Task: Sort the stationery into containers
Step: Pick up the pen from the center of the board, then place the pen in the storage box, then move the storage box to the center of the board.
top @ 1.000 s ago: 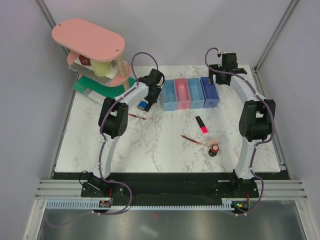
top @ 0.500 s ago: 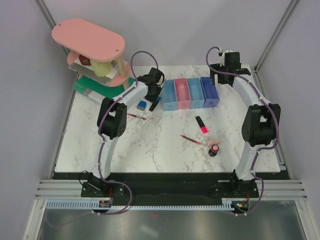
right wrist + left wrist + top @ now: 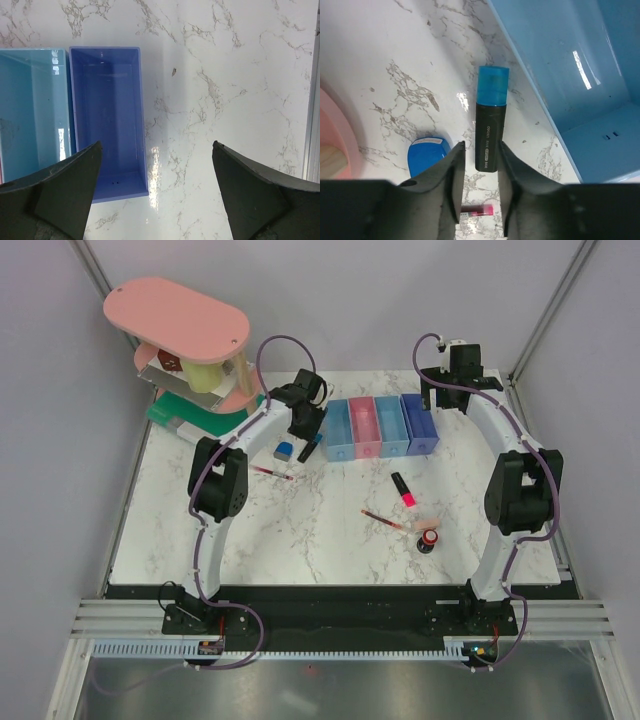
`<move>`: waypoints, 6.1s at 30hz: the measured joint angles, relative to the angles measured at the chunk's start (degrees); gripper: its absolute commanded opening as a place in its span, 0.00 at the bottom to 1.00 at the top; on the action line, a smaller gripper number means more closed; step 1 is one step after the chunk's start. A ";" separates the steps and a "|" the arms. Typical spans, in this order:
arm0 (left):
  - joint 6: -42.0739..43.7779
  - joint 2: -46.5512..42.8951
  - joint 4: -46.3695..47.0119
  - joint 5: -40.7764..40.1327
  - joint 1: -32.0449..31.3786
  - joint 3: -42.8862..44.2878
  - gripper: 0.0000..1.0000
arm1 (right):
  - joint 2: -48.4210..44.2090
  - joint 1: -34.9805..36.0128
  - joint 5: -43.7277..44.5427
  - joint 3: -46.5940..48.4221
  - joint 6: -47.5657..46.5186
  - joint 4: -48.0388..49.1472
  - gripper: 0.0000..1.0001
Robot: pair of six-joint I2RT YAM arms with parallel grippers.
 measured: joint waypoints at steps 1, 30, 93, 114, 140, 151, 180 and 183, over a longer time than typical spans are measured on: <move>0.00 -0.02 0.02 0.44 0.00 -0.20 0.51 | 0.00 0.00 0.00 0.00 0.00 0.00 0.98; 1.31 5.84 0.15 3.37 -0.04 0.63 0.02 | -0.26 0.00 -0.24 -0.15 0.70 -0.09 0.98; -17.66 7.08 7.98 32.33 3.45 11.87 0.51 | -2.64 0.00 -0.13 -2.89 1.51 -1.31 0.98; -10.62 -0.24 7.30 25.05 3.65 5.20 0.53 | 8.26 -1.42 8.96 0.17 0.26 1.40 0.98; -3.48 -6.08 5.49 8.50 4.13 -6.97 0.51 | 12.70 3.65 9.99 2.71 0.22 2.21 0.98; -2.97 -2.25 6.93 8.61 4.15 -3.78 0.49 | 12.70 3.63 9.14 2.60 0.26 2.19 0.98; -3.04 2.71 4.79 3.08 3.21 0.81 0.49 | 13.90 9.62 14.97 3.61 -2.05 5.09 0.98; -3.02 2.71 4.63 2.64 3.08 0.81 0.49 | 13.86 9.90 15.82 3.61 -2.45 5.29 0.98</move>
